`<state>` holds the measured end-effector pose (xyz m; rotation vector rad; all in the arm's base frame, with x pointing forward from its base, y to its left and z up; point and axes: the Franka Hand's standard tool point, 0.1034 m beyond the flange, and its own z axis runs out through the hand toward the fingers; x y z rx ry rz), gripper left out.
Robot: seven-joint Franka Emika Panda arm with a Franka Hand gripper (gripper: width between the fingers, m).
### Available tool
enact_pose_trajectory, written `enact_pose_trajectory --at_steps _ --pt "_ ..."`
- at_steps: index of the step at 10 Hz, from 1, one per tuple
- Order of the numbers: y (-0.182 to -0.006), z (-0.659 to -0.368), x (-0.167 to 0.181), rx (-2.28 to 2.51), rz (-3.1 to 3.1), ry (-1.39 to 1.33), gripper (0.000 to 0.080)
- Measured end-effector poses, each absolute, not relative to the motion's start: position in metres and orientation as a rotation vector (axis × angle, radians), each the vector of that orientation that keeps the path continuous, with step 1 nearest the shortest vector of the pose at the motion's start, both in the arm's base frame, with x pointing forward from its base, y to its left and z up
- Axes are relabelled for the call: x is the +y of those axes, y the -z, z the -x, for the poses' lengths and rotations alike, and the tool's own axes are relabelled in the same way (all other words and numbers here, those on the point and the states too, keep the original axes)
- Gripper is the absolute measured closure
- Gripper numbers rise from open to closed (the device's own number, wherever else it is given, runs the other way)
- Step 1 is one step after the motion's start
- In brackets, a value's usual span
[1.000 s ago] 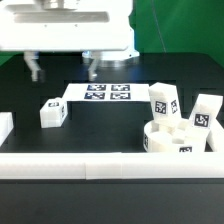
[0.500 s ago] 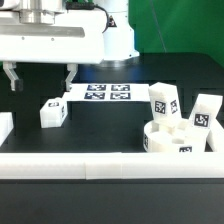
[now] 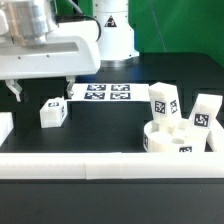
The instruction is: Assemble stool
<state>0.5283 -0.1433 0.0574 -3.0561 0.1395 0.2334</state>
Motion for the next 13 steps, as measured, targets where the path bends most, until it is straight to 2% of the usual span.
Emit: enact_pose_trajectory --at_steps 2,9,10,13 --pt "-0.058 -0.524 -0.137 0.127 2.998 -0.447 0.0151" --pt "-0.044 -0.513 -0.146 0.326 2.987 -0.604 0.0151" --pt "-0.044 -0.505 -0.143 0.316 2.952 -0.7 0.0151" --pt "-0.035 -0.506 -0.143 0.278 2.862 -0.97 0.0151"
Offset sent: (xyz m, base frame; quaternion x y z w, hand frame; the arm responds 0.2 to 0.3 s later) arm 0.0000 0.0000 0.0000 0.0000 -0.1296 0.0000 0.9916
